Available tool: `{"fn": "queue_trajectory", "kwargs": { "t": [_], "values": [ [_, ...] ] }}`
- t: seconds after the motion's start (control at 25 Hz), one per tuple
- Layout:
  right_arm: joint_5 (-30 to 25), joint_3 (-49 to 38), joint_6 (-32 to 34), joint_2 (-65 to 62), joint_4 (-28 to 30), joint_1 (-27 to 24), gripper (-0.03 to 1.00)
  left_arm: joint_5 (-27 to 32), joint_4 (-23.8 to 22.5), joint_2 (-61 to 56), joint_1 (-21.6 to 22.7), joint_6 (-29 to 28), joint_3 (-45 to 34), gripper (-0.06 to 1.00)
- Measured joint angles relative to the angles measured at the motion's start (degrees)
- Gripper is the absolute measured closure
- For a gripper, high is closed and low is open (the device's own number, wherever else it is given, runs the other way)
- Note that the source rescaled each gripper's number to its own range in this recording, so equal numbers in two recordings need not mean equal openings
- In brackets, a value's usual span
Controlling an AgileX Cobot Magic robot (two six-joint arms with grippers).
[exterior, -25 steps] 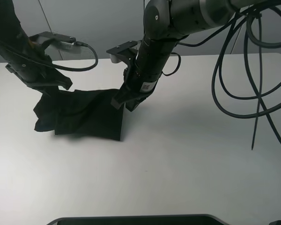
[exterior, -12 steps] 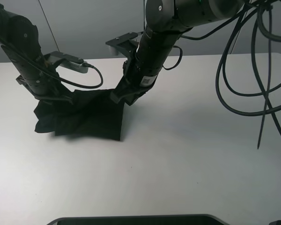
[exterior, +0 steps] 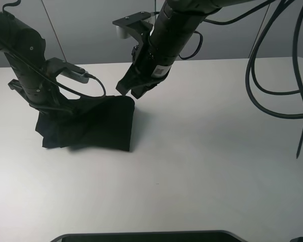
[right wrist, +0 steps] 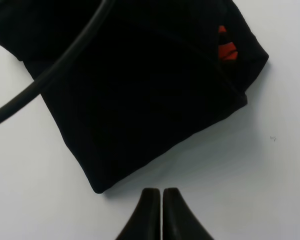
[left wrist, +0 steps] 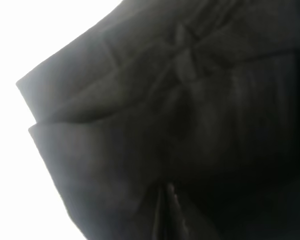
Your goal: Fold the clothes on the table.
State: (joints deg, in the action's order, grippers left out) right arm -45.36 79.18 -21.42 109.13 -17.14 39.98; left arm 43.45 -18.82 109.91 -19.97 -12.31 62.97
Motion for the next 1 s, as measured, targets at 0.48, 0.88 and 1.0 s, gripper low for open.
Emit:
{"fn": "queue_trajectory", "kwargs": {
  "t": [0.48,0.88,1.0],
  "values": [
    [-1.3,0.0,13.3,-12.6,20.6,0.0,0.96,-1.3,15.8,-25.1,0.0,14.1,0.0,0.94],
    [-9.3,0.0,19.5,-38.0,31.1,0.0,0.66,-1.7,30.5,-54.8,0.0,24.8,0.0,0.83],
    [-12.3,0.0,19.7,-45.3,32.9,0.0,0.36,-2.6,32.3,-61.2,0.0,26.0,0.0,0.51]
  ]
}}
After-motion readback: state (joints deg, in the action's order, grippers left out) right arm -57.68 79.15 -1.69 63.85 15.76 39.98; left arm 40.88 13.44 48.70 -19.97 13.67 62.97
